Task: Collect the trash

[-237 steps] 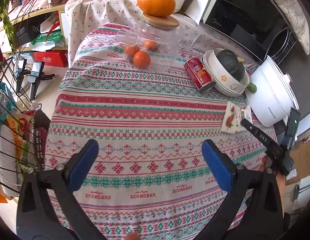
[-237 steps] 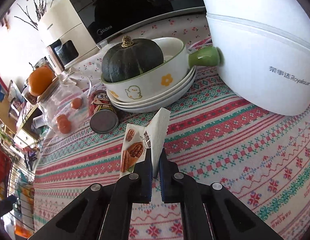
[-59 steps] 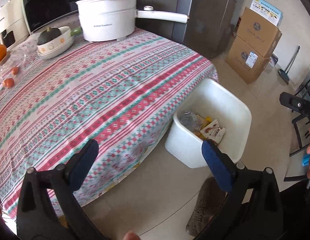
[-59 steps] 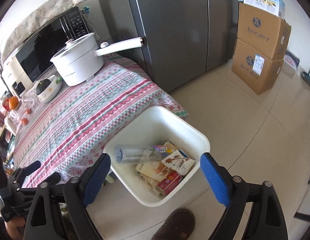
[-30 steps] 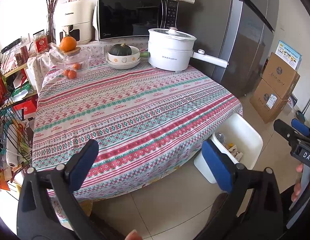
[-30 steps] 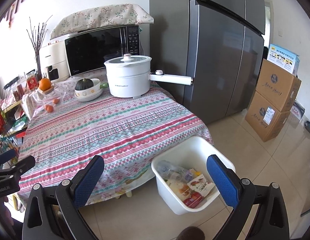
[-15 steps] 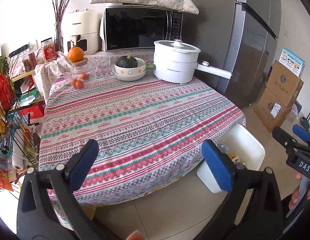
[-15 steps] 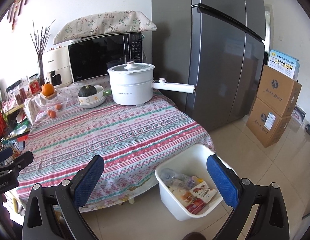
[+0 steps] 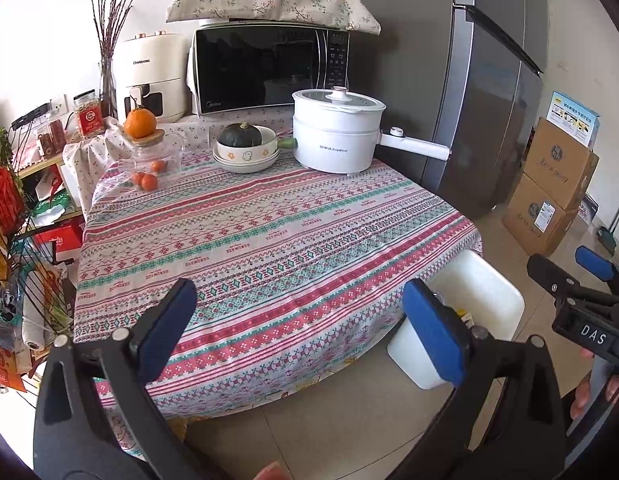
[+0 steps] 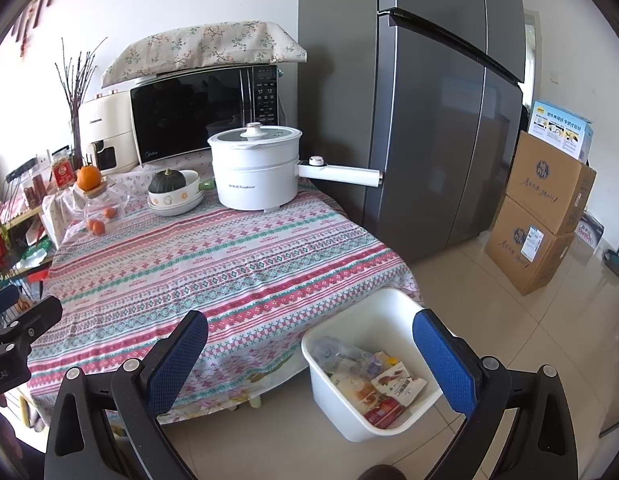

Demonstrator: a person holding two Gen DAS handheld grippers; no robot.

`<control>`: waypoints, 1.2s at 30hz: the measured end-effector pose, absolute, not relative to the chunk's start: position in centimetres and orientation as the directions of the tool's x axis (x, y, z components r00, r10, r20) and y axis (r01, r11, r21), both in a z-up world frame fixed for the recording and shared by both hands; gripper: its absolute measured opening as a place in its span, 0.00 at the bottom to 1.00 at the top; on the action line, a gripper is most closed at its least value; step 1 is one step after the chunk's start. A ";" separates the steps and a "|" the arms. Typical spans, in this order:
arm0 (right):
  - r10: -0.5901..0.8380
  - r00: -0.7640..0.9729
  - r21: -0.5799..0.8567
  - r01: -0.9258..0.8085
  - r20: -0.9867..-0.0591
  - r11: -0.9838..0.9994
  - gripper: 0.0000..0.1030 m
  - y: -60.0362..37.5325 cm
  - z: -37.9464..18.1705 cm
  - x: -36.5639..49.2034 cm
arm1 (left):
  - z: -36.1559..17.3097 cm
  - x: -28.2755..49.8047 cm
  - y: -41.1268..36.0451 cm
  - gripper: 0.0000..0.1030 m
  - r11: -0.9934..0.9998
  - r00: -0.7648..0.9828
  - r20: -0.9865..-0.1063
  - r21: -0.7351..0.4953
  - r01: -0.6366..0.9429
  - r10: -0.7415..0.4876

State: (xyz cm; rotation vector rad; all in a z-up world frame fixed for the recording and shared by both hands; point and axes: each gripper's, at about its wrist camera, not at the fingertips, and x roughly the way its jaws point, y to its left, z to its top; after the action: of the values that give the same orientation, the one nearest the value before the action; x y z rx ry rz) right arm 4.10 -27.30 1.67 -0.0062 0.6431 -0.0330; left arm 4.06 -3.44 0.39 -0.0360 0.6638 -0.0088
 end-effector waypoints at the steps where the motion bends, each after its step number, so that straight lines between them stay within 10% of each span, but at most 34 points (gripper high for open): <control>1: -0.034 0.800 -0.016 0.030 -0.599 0.999 1.00 -27.3 1.7 4.1 | 0.4 4.0 -3.5 0.99 0.999 0.787 -0.616 -0.037 -0.003 -0.020; 36: -0.038 0.799 -0.026 0.029 -0.600 0.999 1.00 -27.6 1.7 4.1 | 0.6 3.7 -4.1 0.99 1.000 0.796 -0.605 -0.015 -0.014 0.002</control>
State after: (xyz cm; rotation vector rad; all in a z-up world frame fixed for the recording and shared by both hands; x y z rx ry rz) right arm 4.14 -27.57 1.65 -0.0154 0.6439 -0.0360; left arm 3.67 -4.09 0.58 -0.0192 0.6501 0.0084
